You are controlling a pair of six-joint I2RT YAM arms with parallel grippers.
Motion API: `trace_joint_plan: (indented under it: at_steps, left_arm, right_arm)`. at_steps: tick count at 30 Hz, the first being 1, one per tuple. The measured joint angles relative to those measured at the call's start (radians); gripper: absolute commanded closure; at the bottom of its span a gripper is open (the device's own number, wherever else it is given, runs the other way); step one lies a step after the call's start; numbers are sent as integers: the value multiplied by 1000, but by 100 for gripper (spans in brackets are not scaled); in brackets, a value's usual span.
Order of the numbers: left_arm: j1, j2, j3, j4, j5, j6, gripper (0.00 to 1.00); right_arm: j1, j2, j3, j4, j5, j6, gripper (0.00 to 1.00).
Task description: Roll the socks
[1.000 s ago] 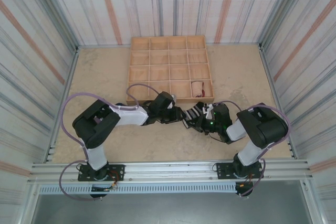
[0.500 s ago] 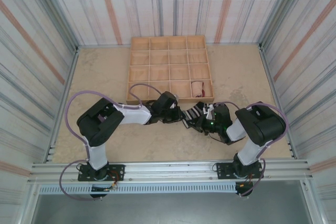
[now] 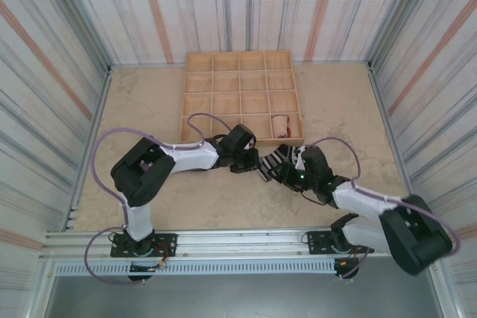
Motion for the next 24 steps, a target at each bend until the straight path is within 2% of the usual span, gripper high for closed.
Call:
trace_joint_plan:
  at_steps: [4, 6, 9, 13, 20, 24]
  left_arm:
    - [15, -68, -58, -57, -11, -2, 100]
    - [16, -109, -96, -80, -18, -10, 100]
    - [16, -172, -158, -103, -23, -30, 100]
    - [19, -248, -225, -146, -26, -72, 100]
    - [29, -349, -296, -219, -36, -114, 100]
    - [30, -375, -307, -250, -38, -123, 100]
  right_arm:
    - [55, -155, 37, -193, 91, -74, 27]
    - [92, -179, 59, -249, 134, -107, 26]
    - [201, -166, 102, -317, 225, -159, 25]
    - [425, -103, 177, -358, 420, -226, 26]
    - [787, 81, 275, -313, 781, -370, 29]
    - [938, 225, 341, -262, 946, -454, 30]
